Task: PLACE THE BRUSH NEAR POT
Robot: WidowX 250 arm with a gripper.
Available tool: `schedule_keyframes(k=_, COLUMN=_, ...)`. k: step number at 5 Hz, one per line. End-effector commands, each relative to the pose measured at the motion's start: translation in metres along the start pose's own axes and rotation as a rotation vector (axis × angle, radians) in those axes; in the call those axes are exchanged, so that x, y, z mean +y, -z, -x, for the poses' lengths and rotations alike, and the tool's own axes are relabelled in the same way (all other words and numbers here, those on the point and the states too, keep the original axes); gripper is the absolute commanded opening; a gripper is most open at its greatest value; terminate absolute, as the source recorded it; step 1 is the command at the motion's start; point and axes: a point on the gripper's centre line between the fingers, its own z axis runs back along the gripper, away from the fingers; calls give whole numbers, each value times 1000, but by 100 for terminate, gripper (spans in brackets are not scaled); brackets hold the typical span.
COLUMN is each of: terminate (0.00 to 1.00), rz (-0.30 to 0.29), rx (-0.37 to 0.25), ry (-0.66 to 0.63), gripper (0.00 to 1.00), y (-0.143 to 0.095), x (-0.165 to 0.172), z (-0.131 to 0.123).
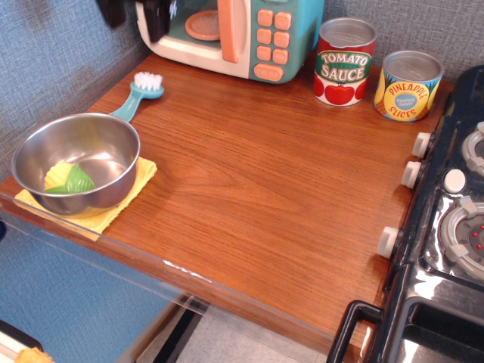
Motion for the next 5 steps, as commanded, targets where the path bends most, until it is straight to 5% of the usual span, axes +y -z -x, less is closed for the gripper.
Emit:
schedule_keyframes(k=1, terminate=0, rz=56, rx=26, ry=6, gripper=100, y=-31, x=-46, z=33)
schedule_keyframes(k=2, terminate=0, rz=70, rx=75, ry=-6, gripper=100, y=-22, x=-65, z=47)
schedule_keyframes(k=4, terminate=0, rz=59, rx=79, ry=-12, gripper=100, y=-23, x=-75, z=53)
schedule_keyframes(k=5, terminate=100, rz=59, rx=79, ry=-12, gripper=100, y=-23, x=-75, z=53)
